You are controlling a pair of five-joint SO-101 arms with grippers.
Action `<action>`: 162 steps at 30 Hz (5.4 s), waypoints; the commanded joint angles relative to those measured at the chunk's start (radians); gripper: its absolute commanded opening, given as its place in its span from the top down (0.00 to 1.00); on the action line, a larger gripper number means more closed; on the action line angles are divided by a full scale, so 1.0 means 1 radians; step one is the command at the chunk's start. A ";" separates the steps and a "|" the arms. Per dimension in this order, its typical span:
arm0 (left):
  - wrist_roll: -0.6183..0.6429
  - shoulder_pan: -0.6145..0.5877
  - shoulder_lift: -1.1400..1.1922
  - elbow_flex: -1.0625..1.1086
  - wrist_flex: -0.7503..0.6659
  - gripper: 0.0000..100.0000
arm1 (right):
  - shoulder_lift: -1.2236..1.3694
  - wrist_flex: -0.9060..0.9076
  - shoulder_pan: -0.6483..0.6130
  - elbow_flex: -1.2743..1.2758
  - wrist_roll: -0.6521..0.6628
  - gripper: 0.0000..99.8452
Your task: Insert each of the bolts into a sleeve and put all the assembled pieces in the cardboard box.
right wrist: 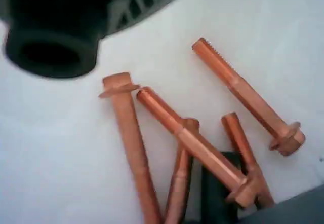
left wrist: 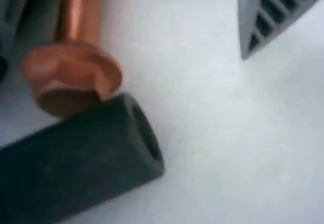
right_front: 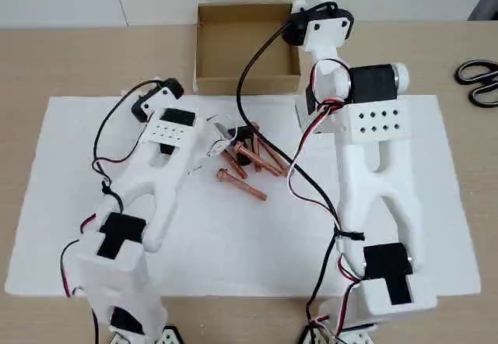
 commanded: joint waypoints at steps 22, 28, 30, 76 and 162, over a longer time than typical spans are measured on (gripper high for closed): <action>-0.006 0.008 0.011 -0.041 -0.074 0.86 | -0.062 0.010 0.002 -0.003 -0.017 1.00; -0.006 0.009 0.089 -0.084 -0.081 0.86 | -0.062 0.010 0.002 -0.003 -0.017 1.00; -0.006 0.011 0.103 -0.102 -0.069 0.86 | -0.064 0.010 0.002 -0.003 -0.017 1.00; -0.258 0.087 0.158 -0.765 0.531 1.00 | -0.064 0.005 0.002 -0.003 -0.018 1.00; -1.039 -0.164 -0.572 -0.119 0.643 1.00 | -0.648 0.002 0.002 0.247 0.028 0.99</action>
